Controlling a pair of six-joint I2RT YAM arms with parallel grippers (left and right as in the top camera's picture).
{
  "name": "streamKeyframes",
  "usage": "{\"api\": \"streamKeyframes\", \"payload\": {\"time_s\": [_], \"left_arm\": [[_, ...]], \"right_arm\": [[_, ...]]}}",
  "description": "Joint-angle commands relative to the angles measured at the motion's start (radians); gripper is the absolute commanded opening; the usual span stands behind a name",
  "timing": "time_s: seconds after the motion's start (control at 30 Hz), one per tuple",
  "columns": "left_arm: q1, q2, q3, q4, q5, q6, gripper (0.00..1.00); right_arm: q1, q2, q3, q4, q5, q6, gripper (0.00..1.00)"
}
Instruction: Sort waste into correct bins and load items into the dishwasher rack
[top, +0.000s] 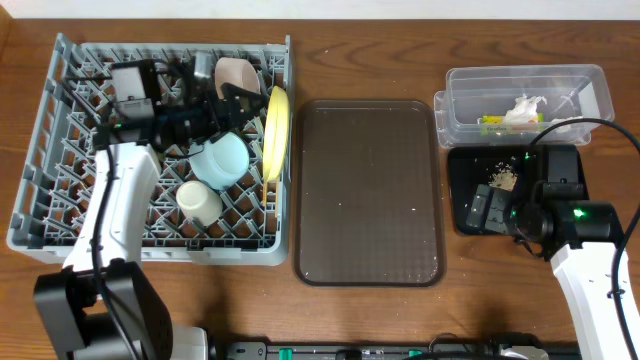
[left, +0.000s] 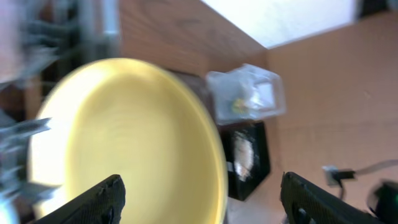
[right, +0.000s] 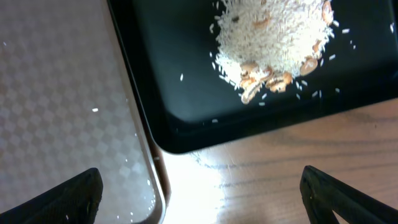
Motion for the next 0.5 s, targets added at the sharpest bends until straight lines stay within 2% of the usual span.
{"api": "streamKeyframes", "payload": {"time_s": [0.0, 0.13, 0.3, 0.33, 0.37, 0.47], "left_arm": [[0.021, -0.065, -0.008, -0.056, -0.181, 0.074, 0.82], [0.018, -0.144, -0.008, -0.164, -0.437, 0.152, 0.83], [0.016, -0.231, -0.008, -0.319, -0.731, 0.160, 0.84], [0.016, -0.241, -0.008, -0.353, -0.777, 0.159, 0.91], [0.016, -0.249, -0.008, -0.402, -0.822, 0.151, 0.91], [0.016, -0.251, -0.008, -0.536, -0.888, 0.101, 0.91]], "right_arm": [[-0.015, -0.002, 0.005, 0.023, 0.000, -0.005, 0.99], [-0.014, -0.002, 0.005, 0.115, -0.067, -0.005, 0.98], [0.004, 0.000, 0.005, 0.298, -0.162, -0.005, 0.98], [0.009, 0.001, 0.005, 0.327, -0.161, -0.005, 0.96], [0.015, 0.005, 0.005, 0.359, -0.161, -0.014, 0.93], [0.023, 0.024, 0.005, 0.381, -0.161, -0.118, 0.94]]}}
